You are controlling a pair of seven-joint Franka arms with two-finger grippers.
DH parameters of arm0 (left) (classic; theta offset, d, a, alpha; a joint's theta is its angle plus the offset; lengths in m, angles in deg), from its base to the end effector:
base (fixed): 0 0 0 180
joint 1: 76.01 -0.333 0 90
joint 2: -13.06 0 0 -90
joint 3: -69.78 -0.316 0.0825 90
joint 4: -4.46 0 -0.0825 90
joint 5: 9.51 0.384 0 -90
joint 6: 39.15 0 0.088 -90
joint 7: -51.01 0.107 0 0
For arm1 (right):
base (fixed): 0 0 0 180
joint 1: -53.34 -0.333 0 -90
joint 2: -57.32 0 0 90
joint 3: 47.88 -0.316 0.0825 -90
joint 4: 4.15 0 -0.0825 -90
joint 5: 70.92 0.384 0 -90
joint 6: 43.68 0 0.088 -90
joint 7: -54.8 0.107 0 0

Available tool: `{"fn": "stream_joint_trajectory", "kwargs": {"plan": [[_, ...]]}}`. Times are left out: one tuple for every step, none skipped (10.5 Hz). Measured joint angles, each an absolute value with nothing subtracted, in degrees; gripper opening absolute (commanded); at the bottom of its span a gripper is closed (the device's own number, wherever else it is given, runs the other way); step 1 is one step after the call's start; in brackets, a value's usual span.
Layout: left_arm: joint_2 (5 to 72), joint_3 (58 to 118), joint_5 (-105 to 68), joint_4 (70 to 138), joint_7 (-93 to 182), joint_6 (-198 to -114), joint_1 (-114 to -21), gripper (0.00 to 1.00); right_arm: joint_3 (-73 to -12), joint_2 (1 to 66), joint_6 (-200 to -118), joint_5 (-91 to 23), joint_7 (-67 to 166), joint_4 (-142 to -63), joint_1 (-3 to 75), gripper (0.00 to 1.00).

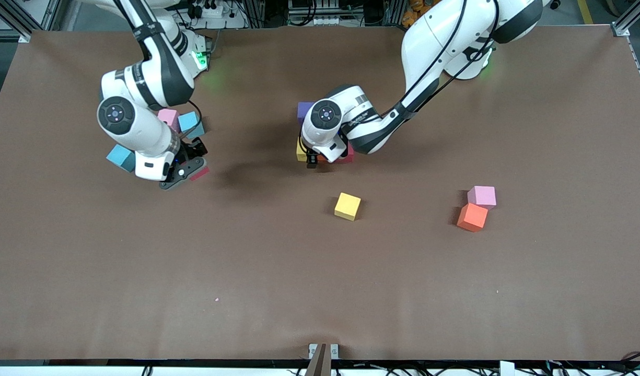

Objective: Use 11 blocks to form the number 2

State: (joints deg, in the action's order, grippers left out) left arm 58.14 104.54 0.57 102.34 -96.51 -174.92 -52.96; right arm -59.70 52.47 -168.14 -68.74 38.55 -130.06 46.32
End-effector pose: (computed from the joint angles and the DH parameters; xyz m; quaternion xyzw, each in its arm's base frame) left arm 0.3958 -0.5442 0.2000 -0.6946 -0.7043 0.1448 0.0216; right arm 0.5007 0.1719 0.3377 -0.9552 -0.2900 0.0547 0.0225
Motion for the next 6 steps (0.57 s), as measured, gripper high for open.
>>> {"fn": "stream_joint_trajectory", "kwargs": {"plan": [[57.9,104.9,0.6,102.2,-96.5,-174.8,-53.0,1.0,-59.8,52.4,-168.1,-68.7,39.7,-129.8,45.2,0.35],[57.6,105.2,0.6,102.1,-96.5,-174.8,-53.2,1.0,-59.8,52.2,-168.1,-68.7,40.2,-129.7,44.2,0.35],[57.2,105.8,0.6,102.0,-96.5,-174.8,-53.7,1.0,-59.8,51.9,-168.1,-68.7,40.7,-129.7,43.7,0.35],[56.8,107.1,0.6,102.0,-96.4,-174.6,-55.1,1.0,-59.9,51.5,-168.2,-68.7,41.4,-129.6,43.5,0.36],[56.5,108.9,0.6,102.0,-96.0,-173.6,-57.2,1.0,-59.9,51.3,-168.2,-68.7,43.0,-129.4,43.0,0.36],[56.2,110.4,0.6,102.0,-94.7,-172.2,-59.2,1.0,-59.9,51.0,-168.3,-68.7,45.8,-129.0,41.7,0.36]]}}
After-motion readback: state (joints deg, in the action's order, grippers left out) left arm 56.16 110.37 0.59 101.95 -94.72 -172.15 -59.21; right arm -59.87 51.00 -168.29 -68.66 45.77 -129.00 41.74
